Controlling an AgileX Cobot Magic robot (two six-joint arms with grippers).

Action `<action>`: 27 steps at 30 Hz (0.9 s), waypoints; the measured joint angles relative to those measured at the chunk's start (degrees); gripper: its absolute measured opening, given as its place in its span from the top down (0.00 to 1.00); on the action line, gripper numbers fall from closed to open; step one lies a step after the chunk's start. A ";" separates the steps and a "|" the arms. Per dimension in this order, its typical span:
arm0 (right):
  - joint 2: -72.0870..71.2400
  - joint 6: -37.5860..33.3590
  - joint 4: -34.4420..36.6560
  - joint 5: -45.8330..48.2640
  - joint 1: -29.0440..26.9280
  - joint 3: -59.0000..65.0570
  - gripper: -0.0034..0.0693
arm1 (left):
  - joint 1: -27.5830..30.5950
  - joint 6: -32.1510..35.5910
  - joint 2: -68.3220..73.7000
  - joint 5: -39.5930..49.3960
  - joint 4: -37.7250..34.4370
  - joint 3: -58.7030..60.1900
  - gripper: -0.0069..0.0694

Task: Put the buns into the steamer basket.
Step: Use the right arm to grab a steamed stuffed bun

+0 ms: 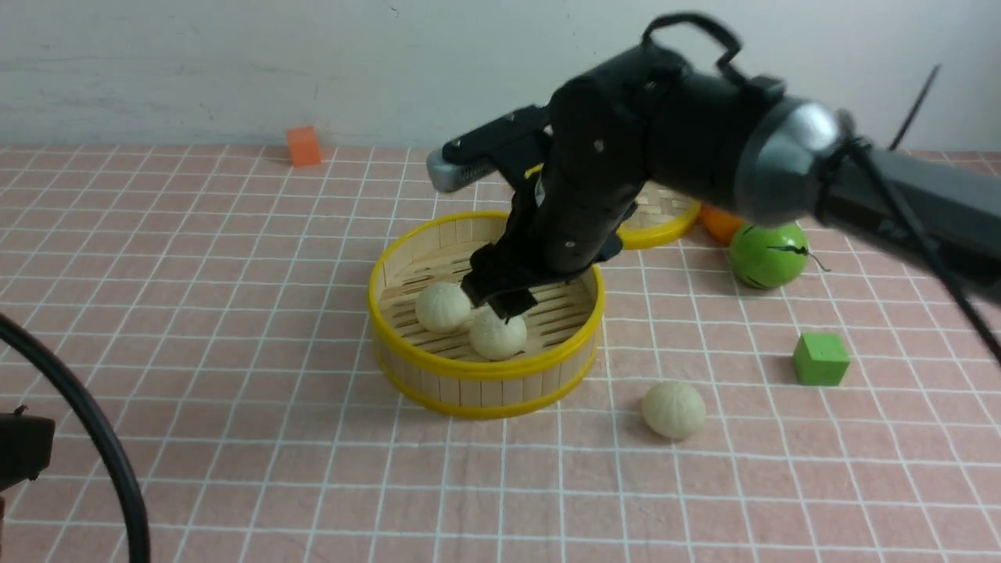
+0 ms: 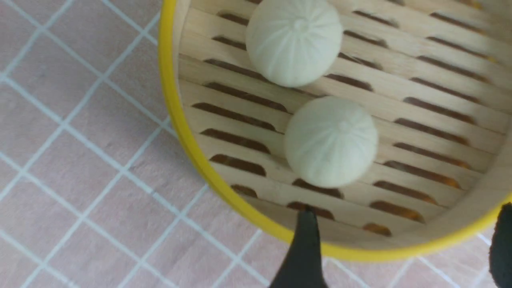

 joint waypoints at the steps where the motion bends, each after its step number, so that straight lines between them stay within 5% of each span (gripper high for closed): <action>1: -2.11 0.00 -0.61 2.15 -0.08 0.00 0.16 | 0.00 0.07 0.00 0.12 0.00 0.00 0.90; 11: -8.54 -0.65 -3.81 11.28 -5.19 7.85 0.15 | 0.00 0.62 0.00 0.16 0.00 0.00 0.89; 27: -3.28 2.36 -1.22 -6.81 -8.93 24.46 0.15 | 0.00 0.64 0.00 0.16 0.00 0.00 0.89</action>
